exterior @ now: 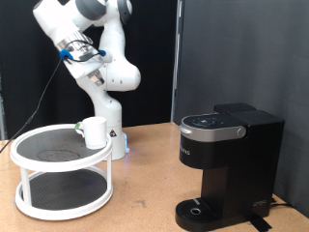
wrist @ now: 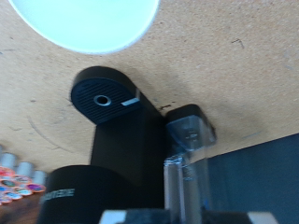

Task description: Make a cup of coffee with the keurig machine

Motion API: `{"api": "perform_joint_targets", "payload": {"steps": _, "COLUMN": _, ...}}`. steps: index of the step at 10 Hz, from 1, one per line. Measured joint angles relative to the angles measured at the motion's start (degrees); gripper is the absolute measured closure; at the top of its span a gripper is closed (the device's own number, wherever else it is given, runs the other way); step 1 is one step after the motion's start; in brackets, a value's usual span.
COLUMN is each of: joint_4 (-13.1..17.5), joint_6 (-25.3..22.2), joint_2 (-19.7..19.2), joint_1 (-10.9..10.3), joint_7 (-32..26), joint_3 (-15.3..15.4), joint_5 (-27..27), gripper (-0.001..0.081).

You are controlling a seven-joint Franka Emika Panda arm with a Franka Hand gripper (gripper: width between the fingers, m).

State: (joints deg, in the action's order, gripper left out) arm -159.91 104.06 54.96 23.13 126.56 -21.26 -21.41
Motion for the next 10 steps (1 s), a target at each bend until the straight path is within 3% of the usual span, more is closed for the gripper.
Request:
{"api": "perform_joint_targets", "payload": {"steps": 2, "joint_4": 0.7, "joint_6": 0.1, "joint_2": -1.1, "joint_1": 1.1, "joint_7": -0.2, "joint_3": -2.1, "joint_5": 0.8, "gripper": 0.0806}}
{"api": "perform_joint_targets", "payload": {"steps": 7, "joint_4": 1.7, "joint_6": 0.5, "joint_2": -3.0, "joint_1": 1.4, "joint_7": -2.5, "joint_3": -5.9, "joint_5": 4.6, "gripper": 0.0806}}
{"api": "perform_joint_targets", "payload": {"steps": 10, "joint_4": -0.5, "joint_6": 6.2, "joint_2": -4.4, "joint_1": 1.7, "joint_7": -2.5, "joint_3": -6.0, "joint_5": 5.7, "gripper": 0.0806}}
